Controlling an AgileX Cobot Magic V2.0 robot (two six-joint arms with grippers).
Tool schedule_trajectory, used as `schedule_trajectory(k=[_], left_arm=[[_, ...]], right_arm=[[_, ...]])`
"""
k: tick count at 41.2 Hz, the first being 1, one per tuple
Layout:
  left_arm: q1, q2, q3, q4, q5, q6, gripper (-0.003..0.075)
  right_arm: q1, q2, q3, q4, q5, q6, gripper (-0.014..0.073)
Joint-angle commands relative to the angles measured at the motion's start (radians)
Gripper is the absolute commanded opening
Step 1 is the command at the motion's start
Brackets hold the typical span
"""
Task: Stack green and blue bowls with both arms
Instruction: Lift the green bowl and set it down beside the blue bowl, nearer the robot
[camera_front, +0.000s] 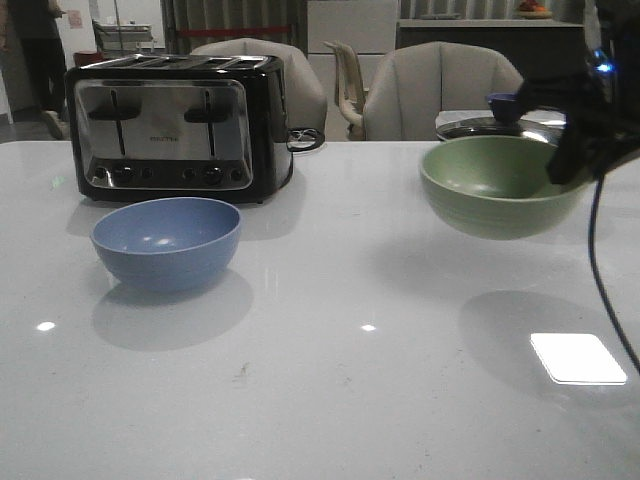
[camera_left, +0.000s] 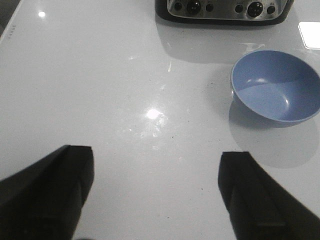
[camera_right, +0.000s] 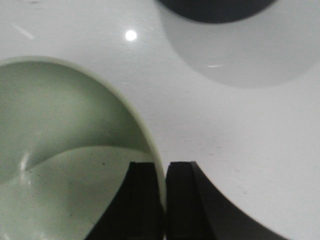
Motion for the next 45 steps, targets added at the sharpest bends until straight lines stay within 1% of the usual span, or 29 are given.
schedule_trajectory(k=[1, 6, 11, 16, 22, 24, 26, 31, 33, 34, 36, 40, 45], left_arm=[[0.0, 0.002, -0.034, -0.003, -0.073, -0.001, 0.0571], [0.0, 0.002, -0.034, -0.003, -0.075, -0.001, 0.0571], [0.0, 0.002, -0.034, -0.003, -0.075, -0.001, 0.0571], [0.0, 0.002, -0.034, -0.003, -0.075, -0.001, 0.0571], [0.0, 0.002, -0.034, -0.003, -0.075, -0.001, 0.0571], [0.0, 0.002, -0.034, -0.003, -0.075, -0.001, 0.0571], [0.0, 0.002, -0.034, -0.003, -0.075, -0.001, 0.0571], [0.0, 0.002, -0.034, -0.003, -0.075, -0.001, 0.0571], [0.0, 0.002, -0.034, -0.003, -0.075, -0.001, 0.0571], [0.0, 0.002, -0.034, -0.003, -0.075, -0.001, 0.0571], [0.0, 0.002, -0.034, -0.003, -0.075, -0.001, 0.0571], [0.0, 0.002, -0.034, -0.003, -0.075, -0.001, 0.0571], [0.0, 0.002, -0.034, -0.003, -0.075, -0.001, 0.0571]], right_arm=[[0.086, -0.051, -0.032, 0.017, -0.06, -0.002, 0.0035], [0.188, -0.015, -0.032, 0.022, -0.087, -0.002, 0.0035], [0.261, 0.033, -0.032, 0.026, -0.109, -0.002, 0.0035], [0.315, 0.08, -0.032, 0.044, -0.113, -0.002, 0.0035], [0.358, 0.125, -0.032, 0.113, -0.13, -0.002, 0.0047], [0.365, 0.135, -0.032, 0.116, -0.133, -0.002, 0.0076], [0.369, 0.141, -0.032, 0.116, -0.133, -0.002, 0.0138], [0.372, 0.138, -0.032, 0.116, -0.125, -0.002, 0.0372], [0.372, 0.134, -0.032, 0.116, -0.124, -0.002, 0.045], [0.372, 0.131, -0.032, 0.114, -0.122, -0.002, 0.0473], [0.372, 0.12, -0.032, 0.107, -0.113, -0.002, 0.0503], [0.372, 0.079, -0.032, 0.085, -0.075, -0.003, 0.0505], [0.372, -0.022, -0.008, 0.04, -0.026, -0.003, 0.0505]])
